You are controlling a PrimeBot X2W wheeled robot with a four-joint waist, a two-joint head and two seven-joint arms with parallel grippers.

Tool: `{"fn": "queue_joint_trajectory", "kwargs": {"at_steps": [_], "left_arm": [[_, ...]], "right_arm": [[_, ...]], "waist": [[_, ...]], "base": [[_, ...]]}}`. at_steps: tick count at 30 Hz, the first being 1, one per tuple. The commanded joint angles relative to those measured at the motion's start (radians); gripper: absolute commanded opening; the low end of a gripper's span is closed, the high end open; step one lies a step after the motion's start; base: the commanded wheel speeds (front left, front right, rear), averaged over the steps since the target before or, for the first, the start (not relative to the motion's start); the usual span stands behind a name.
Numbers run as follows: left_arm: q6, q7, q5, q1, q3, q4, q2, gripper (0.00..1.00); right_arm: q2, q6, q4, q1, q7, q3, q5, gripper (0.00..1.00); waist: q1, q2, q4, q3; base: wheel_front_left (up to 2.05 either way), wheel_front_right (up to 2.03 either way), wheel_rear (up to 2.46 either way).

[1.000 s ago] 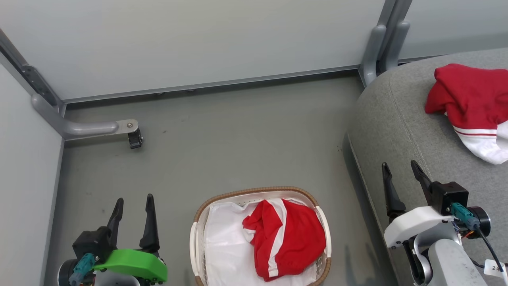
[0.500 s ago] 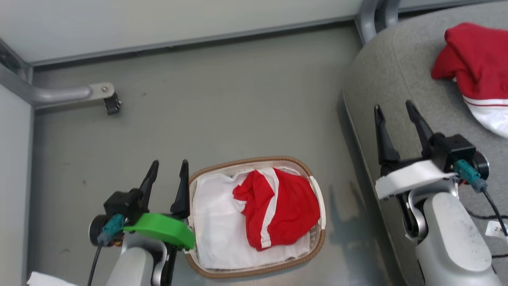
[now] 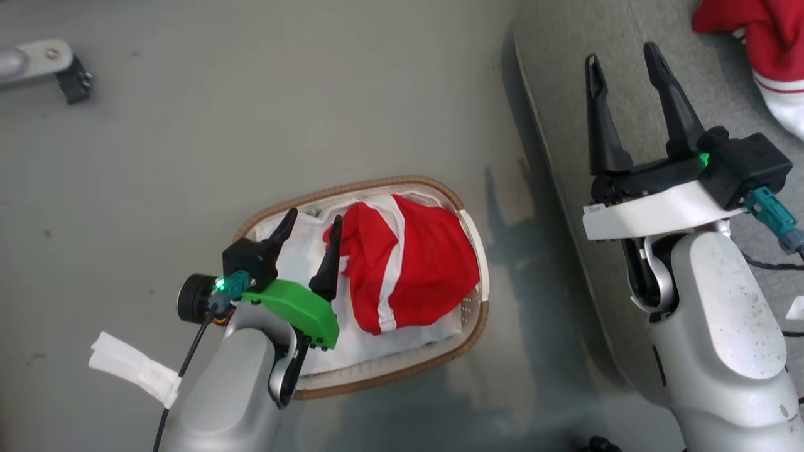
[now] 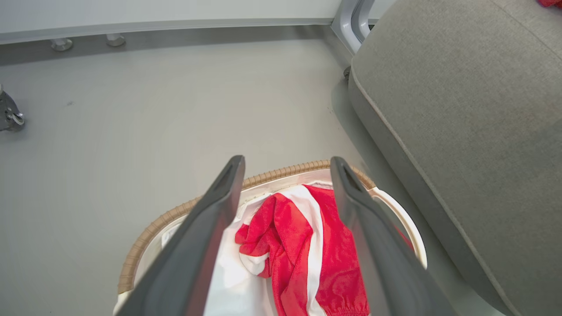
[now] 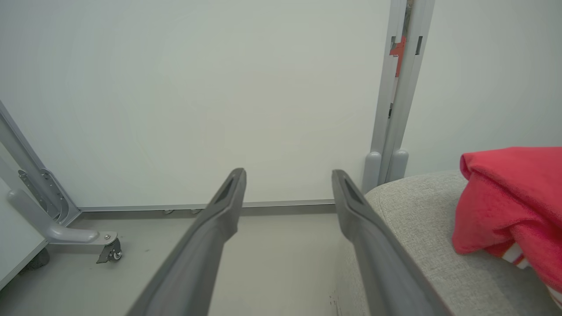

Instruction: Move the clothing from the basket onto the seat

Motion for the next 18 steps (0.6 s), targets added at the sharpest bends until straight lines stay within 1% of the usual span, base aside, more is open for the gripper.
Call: {"fn": "queue_joint_trajectory", "kwargs": {"at_steps": [1,9,18], "left_arm": [[-0.003,-0.001,-0.005,-0.04,-0.007,0.025,0.007,1.0],[-0.003,-0.001,-0.021,-0.152,-0.08,0.211,0.007,1.0],[-0.003,-0.001,-0.044,-0.273,-0.174,0.373,0.007,1.0]], "right_arm": [[-0.002,-0.001,-0.015,-0.022,-0.002,0.007,0.008,1.0],[-0.002,-0.001,-0.069,-0.069,-0.002,0.046,0.029,1.0],[-0.002,-0.001,-0.121,-0.106,-0.002,0.071,0.05,1.0]], "waist": [[0.0,-0.0001,-0.08,0.123],[0.0,-0.0001,-0.126,0.228],[0.0,-0.0001,-0.178,0.317]], "base": [[0.0,0.0,0.0],[0.0,0.0,0.0],[0.0,0.0,0.0]]}}
